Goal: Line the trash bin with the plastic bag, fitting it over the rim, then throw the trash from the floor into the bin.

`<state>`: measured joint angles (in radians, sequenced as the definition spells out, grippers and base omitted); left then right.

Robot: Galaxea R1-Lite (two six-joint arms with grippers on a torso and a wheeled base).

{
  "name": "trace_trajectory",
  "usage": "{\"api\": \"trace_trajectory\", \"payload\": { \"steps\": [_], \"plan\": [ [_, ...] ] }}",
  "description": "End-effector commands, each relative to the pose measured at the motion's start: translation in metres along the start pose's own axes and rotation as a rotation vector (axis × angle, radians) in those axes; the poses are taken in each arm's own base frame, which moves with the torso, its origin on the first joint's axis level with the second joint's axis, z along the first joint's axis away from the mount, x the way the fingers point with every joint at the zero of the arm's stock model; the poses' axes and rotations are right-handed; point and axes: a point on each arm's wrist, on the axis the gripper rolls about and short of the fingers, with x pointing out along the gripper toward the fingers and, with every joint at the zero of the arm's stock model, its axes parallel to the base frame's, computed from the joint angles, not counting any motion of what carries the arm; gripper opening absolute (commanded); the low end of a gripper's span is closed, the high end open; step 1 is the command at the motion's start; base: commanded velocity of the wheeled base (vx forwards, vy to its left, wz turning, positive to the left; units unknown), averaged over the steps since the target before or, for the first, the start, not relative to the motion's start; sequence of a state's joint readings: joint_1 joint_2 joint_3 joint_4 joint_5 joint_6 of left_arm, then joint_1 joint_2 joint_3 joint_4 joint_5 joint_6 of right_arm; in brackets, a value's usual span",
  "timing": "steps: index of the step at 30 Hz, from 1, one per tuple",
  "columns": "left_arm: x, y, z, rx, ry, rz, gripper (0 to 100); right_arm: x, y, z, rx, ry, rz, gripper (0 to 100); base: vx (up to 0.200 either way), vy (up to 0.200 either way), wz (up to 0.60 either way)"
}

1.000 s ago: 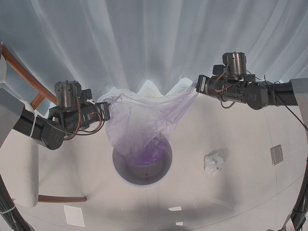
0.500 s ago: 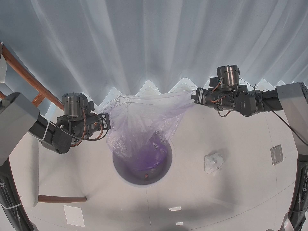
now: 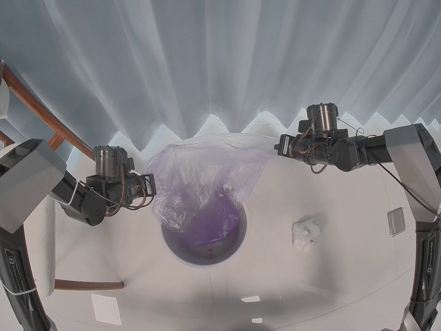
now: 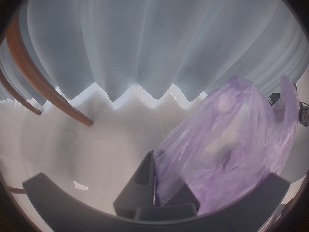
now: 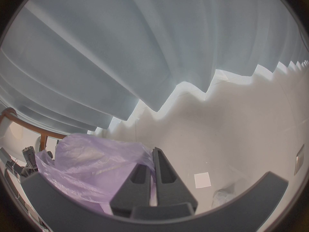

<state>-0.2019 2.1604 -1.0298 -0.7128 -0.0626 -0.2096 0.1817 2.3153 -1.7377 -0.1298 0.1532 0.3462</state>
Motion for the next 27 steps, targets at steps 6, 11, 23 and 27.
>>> {"api": "trace_trajectory", "payload": {
  "steps": [6, 11, 23, 27],
  "plan": [
    [0.015, 0.015, -0.022, -0.014, 0.062, 0.041, 0, 0.016, -0.008, -0.017, 0.005, 0.046, -0.017, 0, 0.000, 0.000, 0.00],
    [0.019, 0.015, -0.028, -0.017, 0.081, 0.040, 0, 0.022, -0.011, -0.023, 0.006, 0.058, -0.022, 0, 0.000, 0.000, 0.00],
    [0.008, 0.019, -0.058, -0.024, 0.197, 0.024, 0, 0.024, -0.013, -0.045, 0.008, 0.129, -0.035, 0, 0.000, 0.000, 0.00],
    [0.004, 0.021, -0.065, -0.032, 0.225, 0.024, 0, 0.024, -0.012, -0.052, 0.005, 0.153, -0.035, 0, 0.000, 0.000, 0.00]
  ]
}}
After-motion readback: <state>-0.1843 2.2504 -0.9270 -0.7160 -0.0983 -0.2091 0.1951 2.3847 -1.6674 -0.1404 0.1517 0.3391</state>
